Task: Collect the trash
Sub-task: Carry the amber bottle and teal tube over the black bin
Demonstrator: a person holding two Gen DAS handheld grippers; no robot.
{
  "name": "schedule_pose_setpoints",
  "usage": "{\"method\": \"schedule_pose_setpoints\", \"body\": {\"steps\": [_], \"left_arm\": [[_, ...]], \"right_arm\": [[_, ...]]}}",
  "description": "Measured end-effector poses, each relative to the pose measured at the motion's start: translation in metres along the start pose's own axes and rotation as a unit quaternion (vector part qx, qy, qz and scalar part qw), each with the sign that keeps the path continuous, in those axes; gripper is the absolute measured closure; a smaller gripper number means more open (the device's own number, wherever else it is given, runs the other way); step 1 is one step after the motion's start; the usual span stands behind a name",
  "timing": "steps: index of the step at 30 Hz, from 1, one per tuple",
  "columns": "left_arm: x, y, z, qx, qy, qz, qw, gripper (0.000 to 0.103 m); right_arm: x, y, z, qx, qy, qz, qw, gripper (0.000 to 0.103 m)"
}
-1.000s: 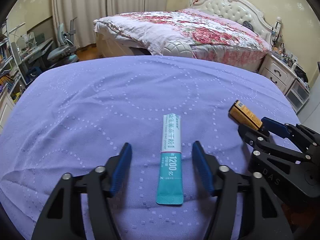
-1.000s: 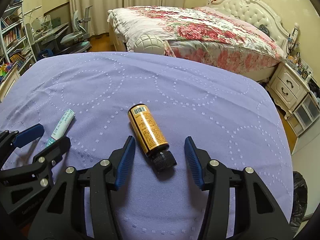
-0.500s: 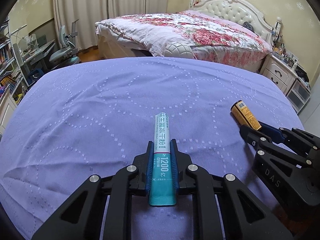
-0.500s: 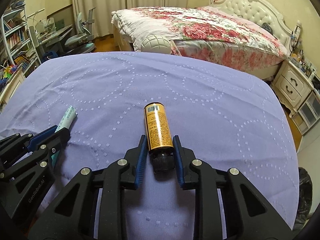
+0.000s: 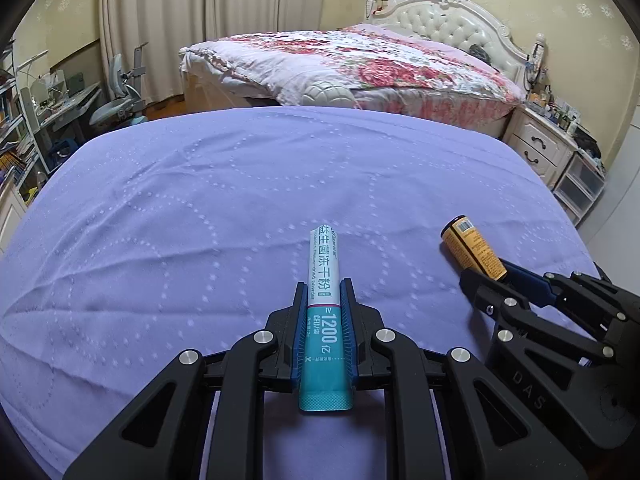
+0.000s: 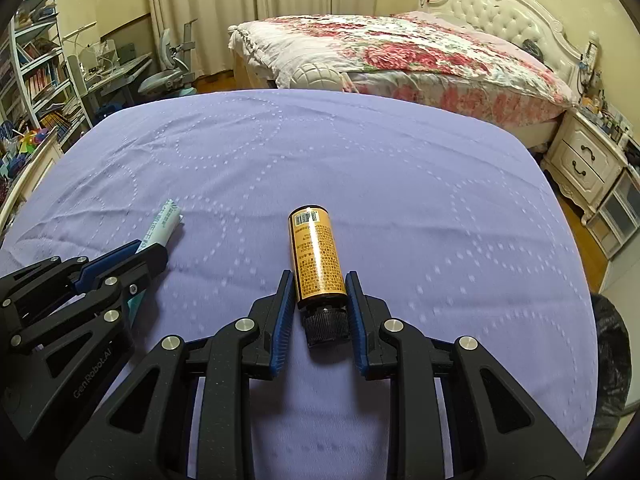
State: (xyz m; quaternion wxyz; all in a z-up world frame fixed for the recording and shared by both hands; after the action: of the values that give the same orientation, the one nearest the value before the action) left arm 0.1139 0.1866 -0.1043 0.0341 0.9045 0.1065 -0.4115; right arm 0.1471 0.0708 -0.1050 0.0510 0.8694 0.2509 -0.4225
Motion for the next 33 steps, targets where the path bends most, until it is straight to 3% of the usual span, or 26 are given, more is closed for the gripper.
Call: {"method": "schedule_pose_setpoints", "body": {"steps": [14,24,33], "left_arm": [[-0.030,0.054,0.026,0.030,0.014,0.037,0.9988,0.086],[-0.051,0.109,0.036,0.065,0.036,0.076,0.9943,0.086],[-0.063,0.171,0.035,0.109,0.048,0.111,0.9866,0.086]], "right_arm": [[-0.053,0.039,0.047,0.026,0.024,0.032,0.999,0.078],[-0.091,0.096,0.078,0.077,0.048,0.080,0.993,0.078],[-0.124,0.164,0.106,0.139,0.067,0.138,0.978,0.078]]}}
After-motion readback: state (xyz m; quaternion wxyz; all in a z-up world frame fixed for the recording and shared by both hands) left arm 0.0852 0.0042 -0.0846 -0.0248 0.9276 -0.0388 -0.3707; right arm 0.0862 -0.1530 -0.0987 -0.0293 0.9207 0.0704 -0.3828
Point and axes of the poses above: each gripper's, at about its wrist camera, not at the fingertips, and x roughly the way its jaws point, y to its right, z to its underside, the point moved 3 cm from there along x, roughly the way its jaws point, and after that the axes turned 7 degrees about -z, right-handed, at the moved point
